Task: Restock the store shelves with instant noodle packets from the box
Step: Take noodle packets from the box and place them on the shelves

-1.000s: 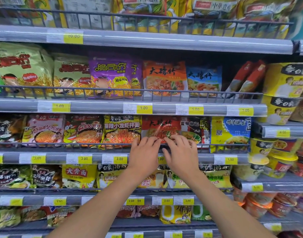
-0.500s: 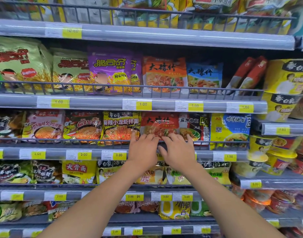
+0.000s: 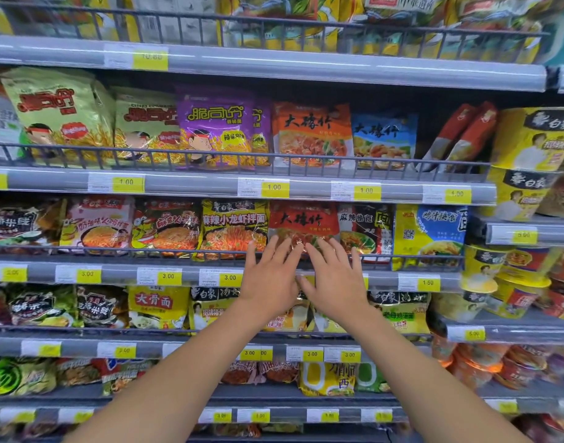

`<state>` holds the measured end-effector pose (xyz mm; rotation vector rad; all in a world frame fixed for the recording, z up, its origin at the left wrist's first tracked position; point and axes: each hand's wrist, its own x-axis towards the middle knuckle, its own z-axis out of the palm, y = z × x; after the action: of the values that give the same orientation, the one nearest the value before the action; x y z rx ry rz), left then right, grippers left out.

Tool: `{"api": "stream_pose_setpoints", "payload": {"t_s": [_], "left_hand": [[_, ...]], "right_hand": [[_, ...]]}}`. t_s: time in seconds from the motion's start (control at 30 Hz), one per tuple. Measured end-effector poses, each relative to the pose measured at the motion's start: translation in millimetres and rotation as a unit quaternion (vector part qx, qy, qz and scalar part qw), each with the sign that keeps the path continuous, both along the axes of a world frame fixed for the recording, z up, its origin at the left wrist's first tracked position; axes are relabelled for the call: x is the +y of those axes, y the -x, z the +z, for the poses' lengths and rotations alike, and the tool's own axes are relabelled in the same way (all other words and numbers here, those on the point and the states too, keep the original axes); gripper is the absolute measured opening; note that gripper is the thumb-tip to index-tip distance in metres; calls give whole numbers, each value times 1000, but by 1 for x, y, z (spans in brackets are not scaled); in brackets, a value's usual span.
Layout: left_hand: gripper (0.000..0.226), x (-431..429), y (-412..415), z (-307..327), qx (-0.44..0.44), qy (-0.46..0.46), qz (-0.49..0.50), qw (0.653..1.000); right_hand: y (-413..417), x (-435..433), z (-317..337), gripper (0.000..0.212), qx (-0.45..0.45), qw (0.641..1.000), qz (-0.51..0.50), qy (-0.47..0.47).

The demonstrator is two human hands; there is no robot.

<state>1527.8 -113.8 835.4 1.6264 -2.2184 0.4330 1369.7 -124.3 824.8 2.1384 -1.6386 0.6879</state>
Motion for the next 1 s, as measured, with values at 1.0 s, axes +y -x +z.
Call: {"api": "stream_pose_setpoints", "payload": {"t_s": [1.0], "left_hand": [[70,131,-119,-182,55,-80,66,993]], "right_hand": [[-92,108,-175,82,-5,989,93,-117]]}}
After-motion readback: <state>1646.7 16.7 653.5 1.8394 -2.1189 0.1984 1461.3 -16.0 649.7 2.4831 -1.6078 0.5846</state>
